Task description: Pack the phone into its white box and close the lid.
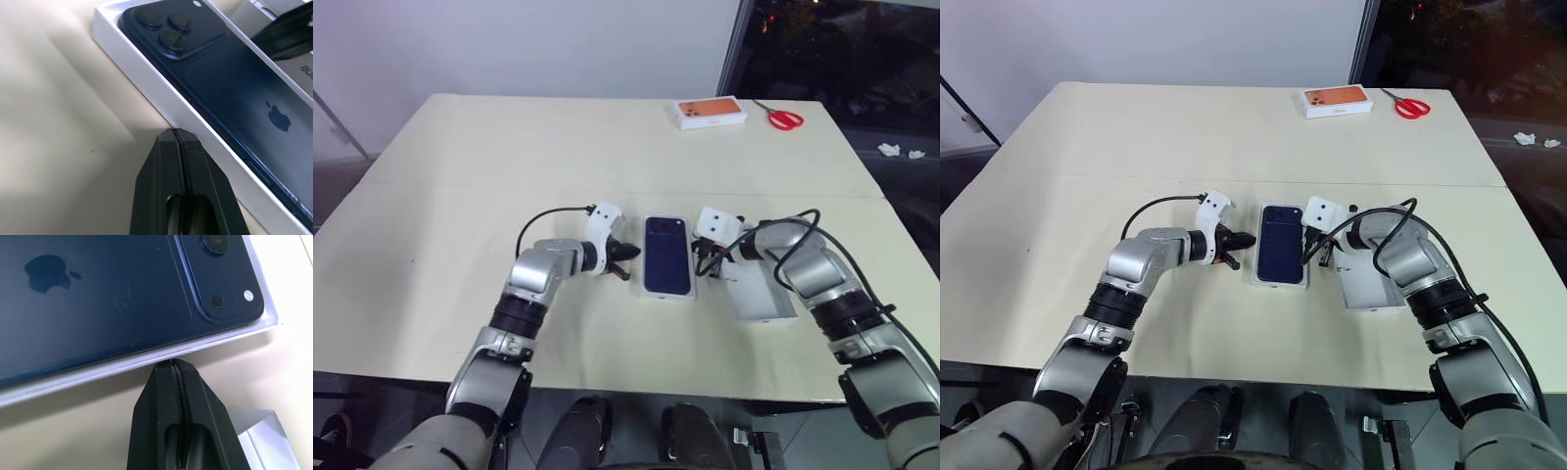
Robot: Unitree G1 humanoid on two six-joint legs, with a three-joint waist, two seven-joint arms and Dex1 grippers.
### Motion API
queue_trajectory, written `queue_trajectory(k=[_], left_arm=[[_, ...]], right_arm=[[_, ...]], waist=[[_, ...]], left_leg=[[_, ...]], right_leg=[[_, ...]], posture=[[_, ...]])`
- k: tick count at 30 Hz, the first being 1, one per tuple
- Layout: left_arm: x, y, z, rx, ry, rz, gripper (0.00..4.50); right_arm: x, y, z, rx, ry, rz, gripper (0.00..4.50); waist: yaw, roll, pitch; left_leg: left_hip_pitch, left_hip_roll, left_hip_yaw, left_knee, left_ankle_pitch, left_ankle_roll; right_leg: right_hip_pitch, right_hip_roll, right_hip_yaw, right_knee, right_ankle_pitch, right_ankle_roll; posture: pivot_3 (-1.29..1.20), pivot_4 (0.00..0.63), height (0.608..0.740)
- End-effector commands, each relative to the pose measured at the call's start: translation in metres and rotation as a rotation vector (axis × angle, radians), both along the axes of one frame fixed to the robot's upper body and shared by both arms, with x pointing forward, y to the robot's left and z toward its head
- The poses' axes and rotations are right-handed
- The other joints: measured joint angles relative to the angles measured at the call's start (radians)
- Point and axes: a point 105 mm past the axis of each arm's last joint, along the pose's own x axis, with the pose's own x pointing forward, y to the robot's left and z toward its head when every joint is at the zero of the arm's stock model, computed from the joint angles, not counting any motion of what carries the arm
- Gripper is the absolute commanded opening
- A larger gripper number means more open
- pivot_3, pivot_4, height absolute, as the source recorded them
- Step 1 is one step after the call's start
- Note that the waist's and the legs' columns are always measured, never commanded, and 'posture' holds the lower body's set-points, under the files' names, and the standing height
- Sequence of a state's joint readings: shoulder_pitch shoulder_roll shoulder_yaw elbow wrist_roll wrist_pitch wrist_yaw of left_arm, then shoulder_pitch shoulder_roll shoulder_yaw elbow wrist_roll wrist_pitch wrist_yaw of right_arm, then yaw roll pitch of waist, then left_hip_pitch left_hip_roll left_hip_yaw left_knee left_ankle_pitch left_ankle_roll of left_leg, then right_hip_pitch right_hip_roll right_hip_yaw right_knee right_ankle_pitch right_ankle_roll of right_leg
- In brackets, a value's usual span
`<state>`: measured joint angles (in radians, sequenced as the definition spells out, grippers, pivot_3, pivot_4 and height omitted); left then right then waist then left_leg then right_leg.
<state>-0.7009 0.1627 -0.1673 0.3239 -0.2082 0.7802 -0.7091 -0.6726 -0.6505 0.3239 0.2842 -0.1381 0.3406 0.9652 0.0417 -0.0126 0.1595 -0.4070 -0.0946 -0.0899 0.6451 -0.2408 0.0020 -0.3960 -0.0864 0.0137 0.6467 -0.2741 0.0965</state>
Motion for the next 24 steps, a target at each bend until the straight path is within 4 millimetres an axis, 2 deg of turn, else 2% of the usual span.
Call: queue_trajectory(k=[1, 7, 11, 19, 23, 24], left_arm=[[-0.012, -0.028, 0.003, -0.027, -0.002, -0.111, 0.0], [0.007, -0.003, 0.007, -0.014, -0.056, -0.009, 0.0], [0.018, 0.009, 0.009, -0.018, -0.085, 0.06, 0.0], [0.016, 0.007, 0.008, -0.029, -0.086, 0.058, 0.0], [0.014, 0.012, 0.007, -0.022, -0.093, 0.053, 0.0], [0.015, 0.02, 0.009, -0.026, -0.099, 0.066, 0.0]], right_arm=[[0.001, -0.006, -0.009, -0.021, 0.023, -0.018, 0.03], [-0.007, 0.002, -0.007, 0.022, 0.06, 0.019, 0.03], [-0.02, 0.002, -0.009, 0.005, 0.109, 0.065, 0.03], [-0.023, 0.003, -0.005, 0.004, 0.104, 0.074, 0.03], [-0.019, -0.002, 0.0, 0.006, 0.089, 0.048, 0.03], [-0.024, -0.004, 0.002, 0.015, 0.105, 0.06, 0.03]], waist=[[-0.001, 0.0, 0.0], [-0.003, 0.0, 0.0], [-0.006, 0.0, 0.0], [-0.019, -0.001, 0.0], [-0.028, -0.001, 0.001], [-0.029, -0.001, 0.001]], left_leg=[[0.0, 0.0, 0.0, 0.0, 0.0, 0.0], [0.0, 0.0, 0.0, 0.0, 0.0, -0.001], [0.0, 0.001, 0.0, 0.0, 0.0, -0.001], [-0.001, 0.002, 0.0, -0.001, 0.0, 0.0], [-0.001, 0.002, 0.0, -0.001, 0.0, -0.001], [-0.001, 0.002, 0.0, -0.001, 0.0, -0.001]], right_leg=[[0.0, 0.0, 0.0, 0.0, 0.0, 0.0], [0.0, 0.0, 0.0, 0.0, 0.0, 0.0], [-0.001, 0.0, 0.0, 0.0, 0.0, 0.0], [-0.002, 0.001, 0.0, 0.001, 0.0, 0.0], [-0.002, 0.001, 0.0, 0.001, 0.0, 0.0], [-0.002, 0.001, 0.0, 0.001, 0.0, 0.0]], posture=[[0.0, 0.15, 0.74], [0.0, 0.15, 0.74], [0.0, 0.15, 0.74], [0.0, 0.15, 0.74], [0.0, 0.15, 0.74], [0.0, 0.15, 0.74]])
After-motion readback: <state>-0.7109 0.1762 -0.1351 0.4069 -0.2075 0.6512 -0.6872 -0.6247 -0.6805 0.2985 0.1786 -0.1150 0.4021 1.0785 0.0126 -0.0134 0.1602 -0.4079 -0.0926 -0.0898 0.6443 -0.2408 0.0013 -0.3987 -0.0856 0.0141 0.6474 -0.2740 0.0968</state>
